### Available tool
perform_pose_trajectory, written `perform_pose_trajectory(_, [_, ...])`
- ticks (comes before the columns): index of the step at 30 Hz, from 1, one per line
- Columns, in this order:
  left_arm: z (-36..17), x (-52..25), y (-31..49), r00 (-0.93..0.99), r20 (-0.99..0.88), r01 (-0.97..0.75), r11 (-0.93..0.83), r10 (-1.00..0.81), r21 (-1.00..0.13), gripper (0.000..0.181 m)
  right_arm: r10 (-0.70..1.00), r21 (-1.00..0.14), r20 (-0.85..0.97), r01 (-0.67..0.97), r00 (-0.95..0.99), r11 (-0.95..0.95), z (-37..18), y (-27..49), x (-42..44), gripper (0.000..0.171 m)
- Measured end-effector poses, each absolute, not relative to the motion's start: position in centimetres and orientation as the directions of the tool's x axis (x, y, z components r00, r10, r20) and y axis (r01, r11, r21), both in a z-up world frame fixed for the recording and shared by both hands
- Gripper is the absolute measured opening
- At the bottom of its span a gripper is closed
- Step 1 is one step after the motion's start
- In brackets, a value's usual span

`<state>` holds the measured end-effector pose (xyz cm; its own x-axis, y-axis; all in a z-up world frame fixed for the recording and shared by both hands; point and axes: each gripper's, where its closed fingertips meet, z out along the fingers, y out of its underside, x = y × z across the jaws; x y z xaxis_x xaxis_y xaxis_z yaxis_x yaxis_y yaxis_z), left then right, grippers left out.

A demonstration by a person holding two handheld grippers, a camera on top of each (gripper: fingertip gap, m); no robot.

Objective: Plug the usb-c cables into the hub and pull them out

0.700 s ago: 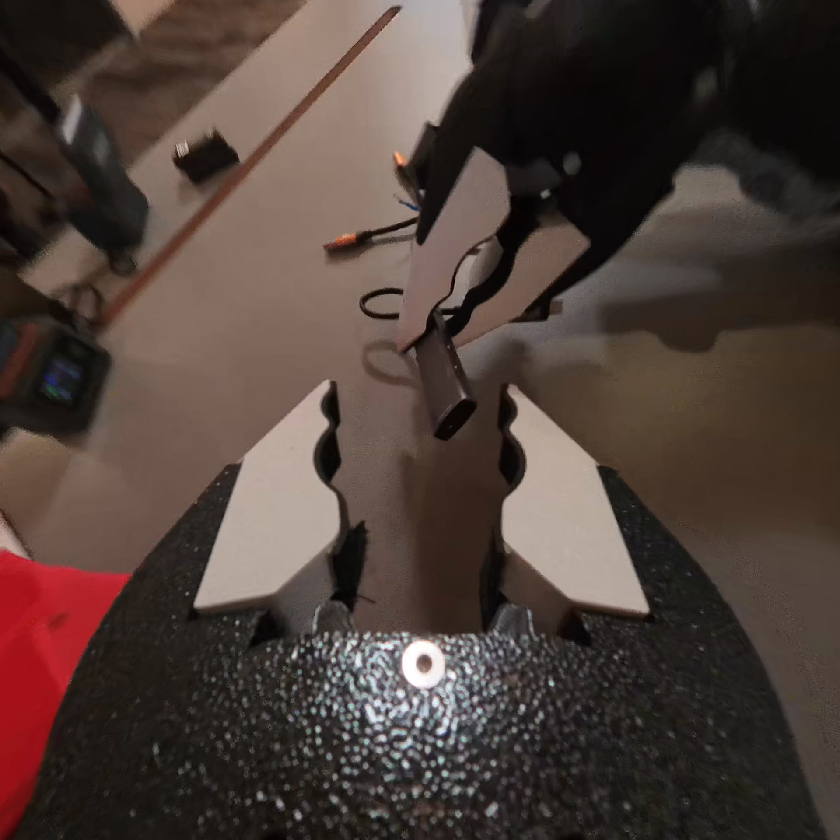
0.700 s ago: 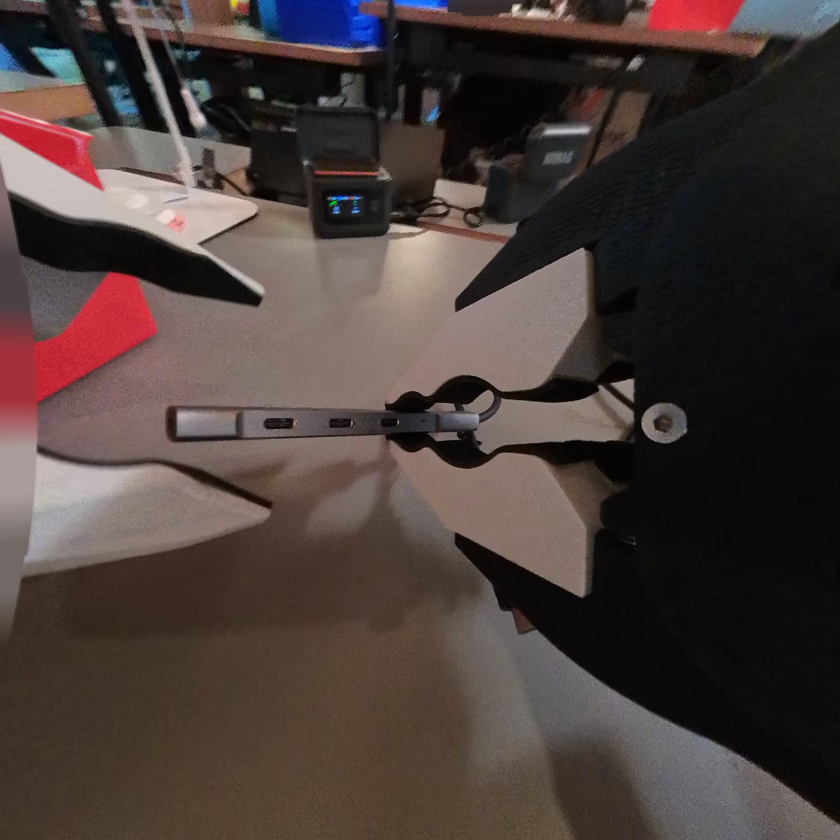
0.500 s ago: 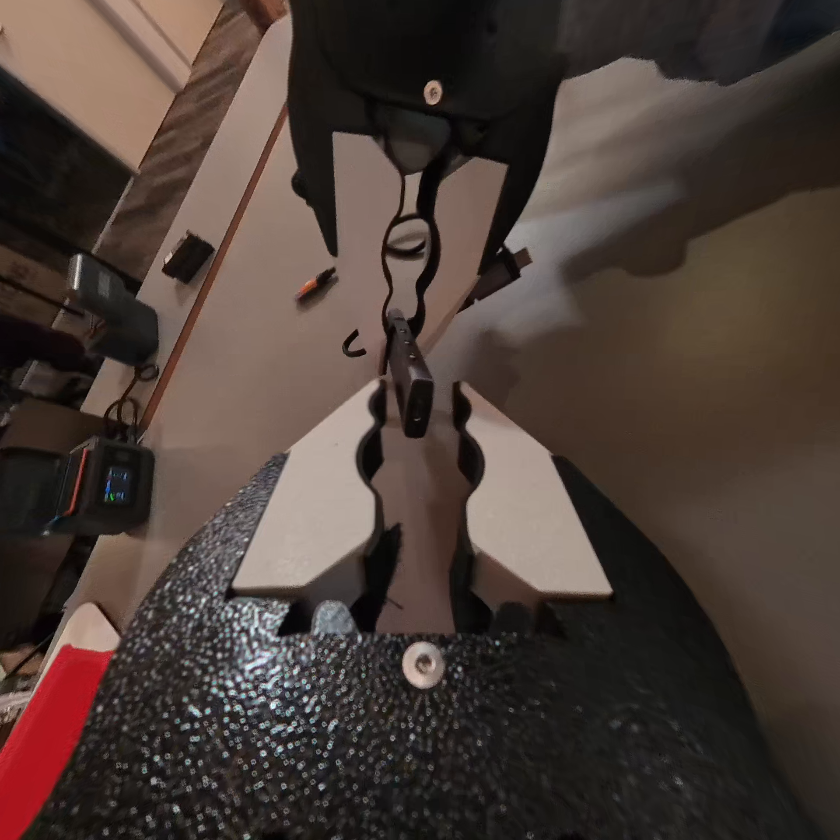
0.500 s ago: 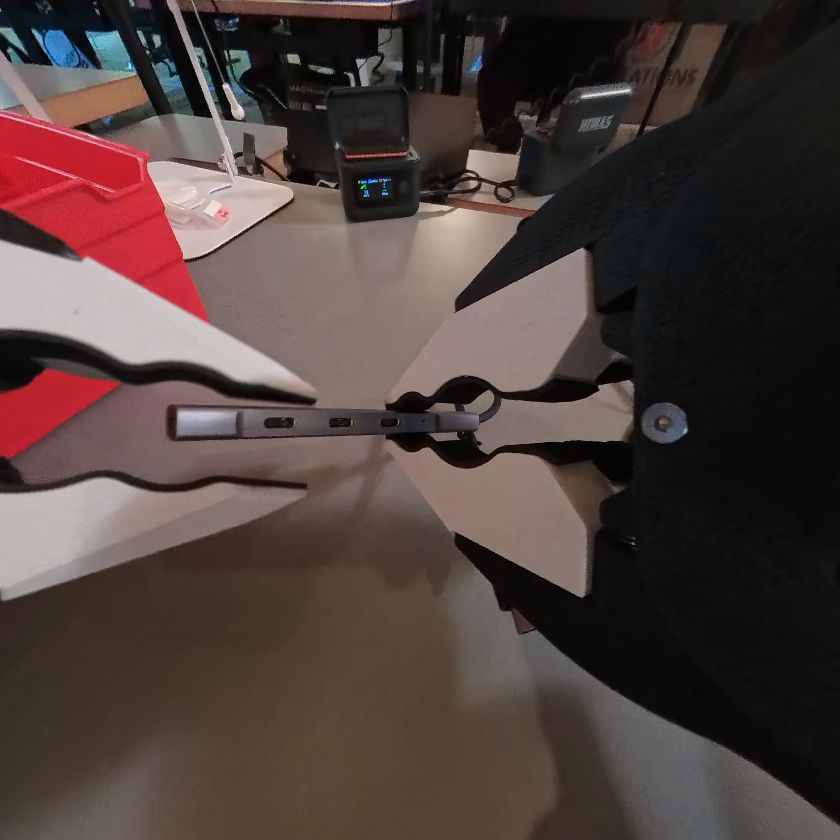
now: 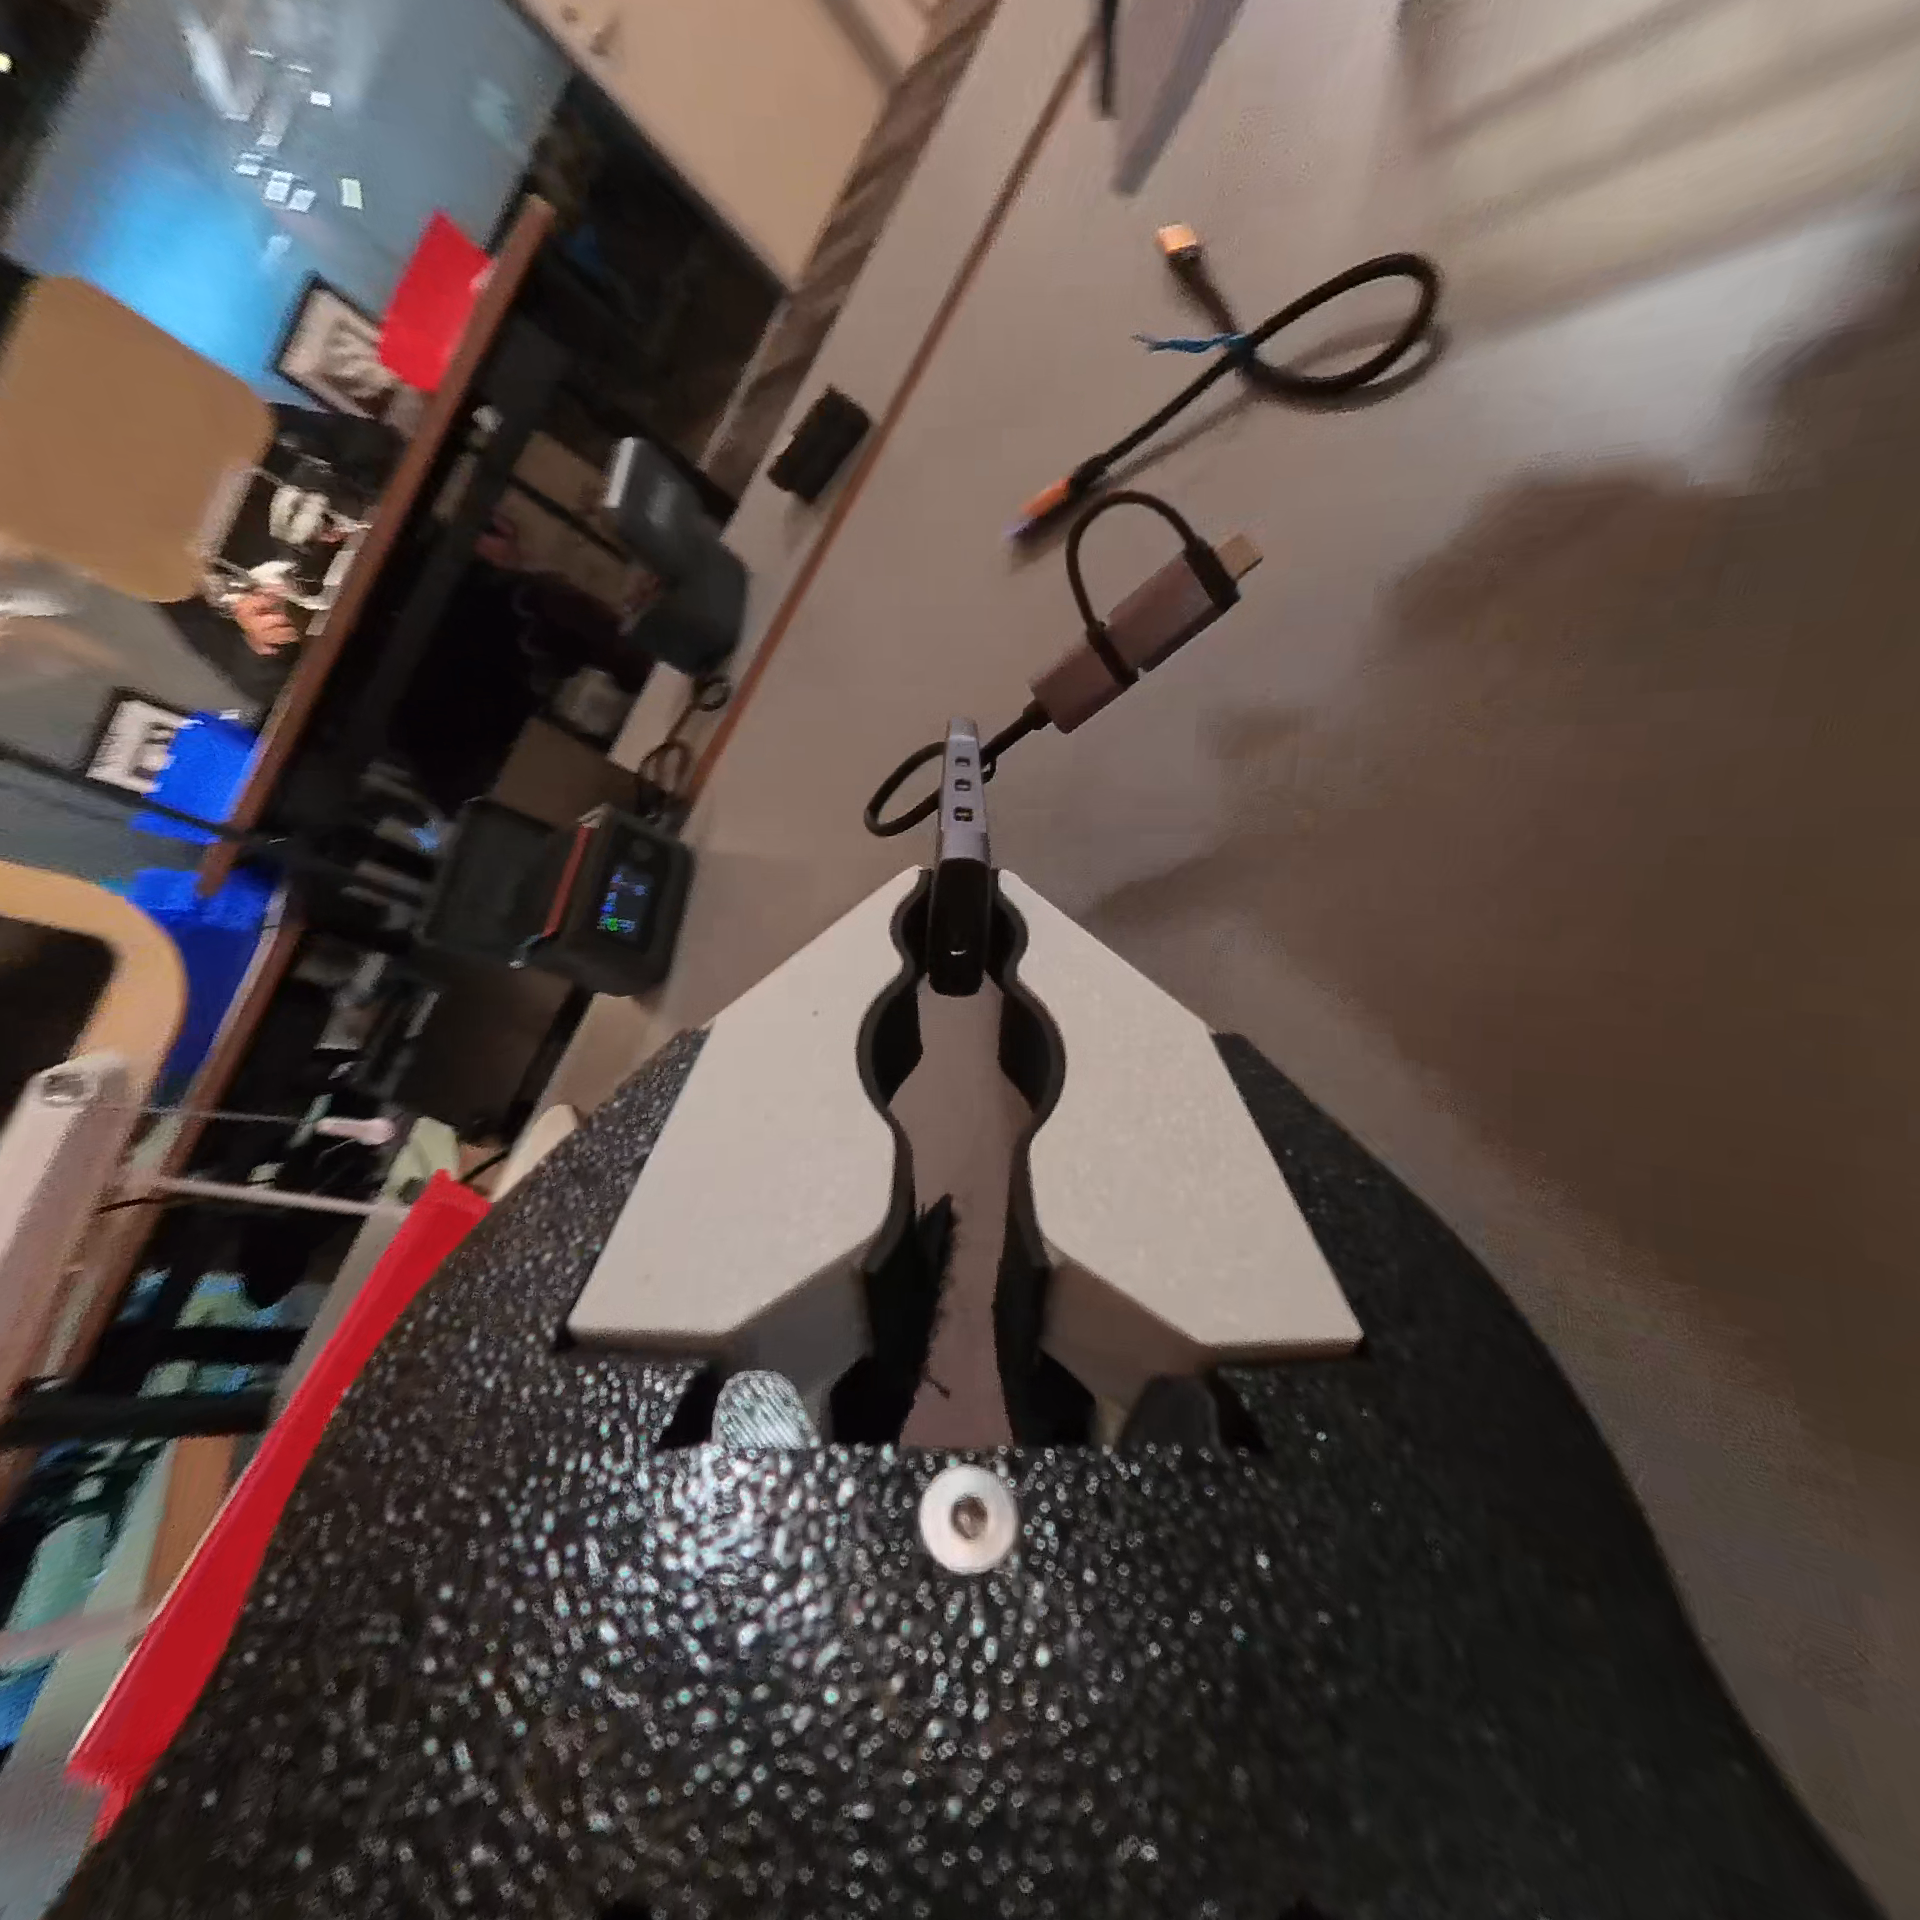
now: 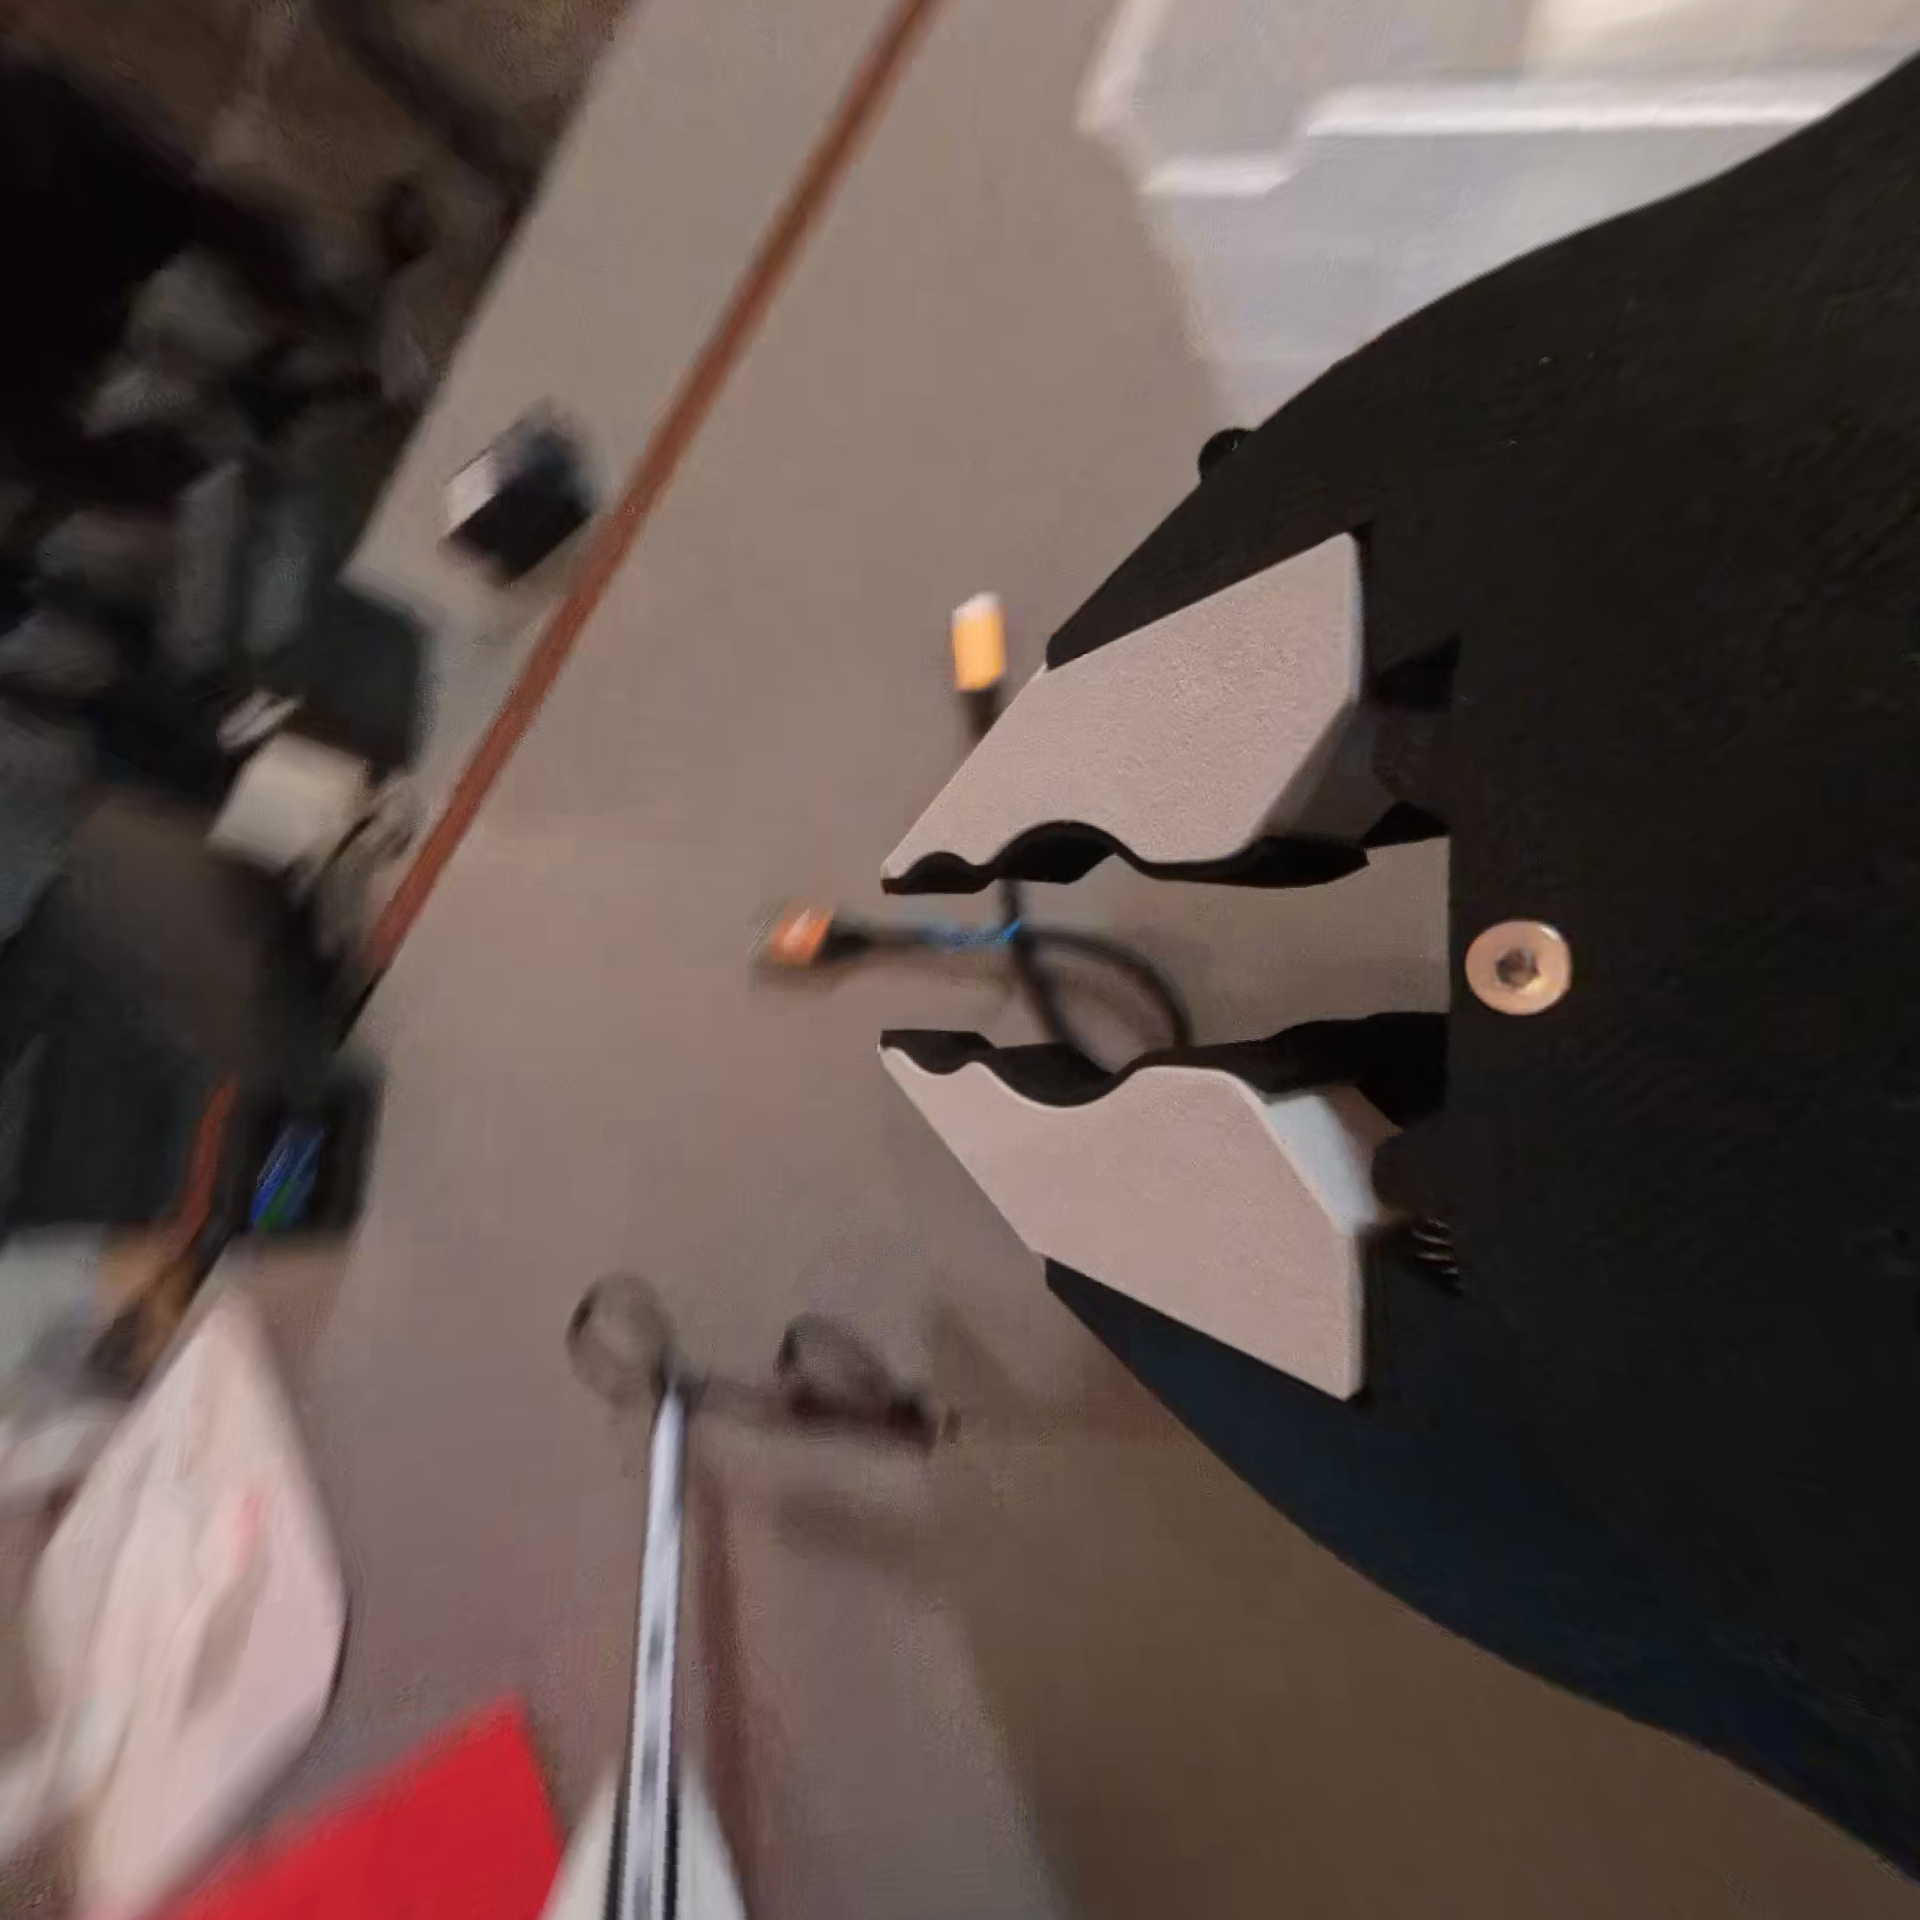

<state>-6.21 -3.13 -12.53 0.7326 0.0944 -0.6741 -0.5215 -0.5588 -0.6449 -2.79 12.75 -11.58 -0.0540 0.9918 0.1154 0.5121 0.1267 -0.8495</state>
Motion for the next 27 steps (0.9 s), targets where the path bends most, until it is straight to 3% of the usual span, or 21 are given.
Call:
perform_pose_trajectory(1, [-12.3, -6.3, -3.0, 0.711, -0.694, -0.531, -0.56, 0.114, -0.636, 0.006, 0.989, -0.814, 0.131, 0.577, 0.067, 0.069, -12.9, 14.9, -2.5, 0.025])
perform_pose_trajectory(6, [-12.1, -6.0, -2.9, 0.644, -0.746, -0.553, -0.569, 0.171, -0.608, 0.006, 0.954, -0.727, 0.131, 0.68, 0.27, -0.093, -16.7, 18.8, -2.9, 0.024])
perform_pose_trajectory(12, [-12.9, -5.5, -3.1, 0.633, -0.758, -0.559, -0.587, 0.155, -0.586, 0.006, 0.903, -0.694, -0.006, 0.648, 0.429, -0.313, -18.6, 20.5, -4.2, 0.035])
perform_pose_trajectory(15, [-13.0, -5.5, -3.3, 0.635, -0.759, -0.56, -0.59, 0.146, -0.582, 0.006, 0.89, -0.69, 0.018, 0.65, 0.456, -0.319, -18.7, 21.4, -4.9, 0.038])
perform_pose_trajectory(22, [-13.5, -5.7, -3.4, 0.686, -0.714, -0.524, -0.586, 0.139, -0.618, 0.006, 0.943, -0.654, 0.214, 0.755, 0.253, -0.054, -18.6, 20.6, -6.0, 0.008])
perform_pose_trajectory(27, [-14.1, -6.0, -3.5, 0.737, -0.663, -0.483, -0.581, 0.135, -0.655, 0.006, 0.934, -0.69, 0.351, 0.658, -0.062, 0.303, -16.5, 14.9, -6.7, 0.007])
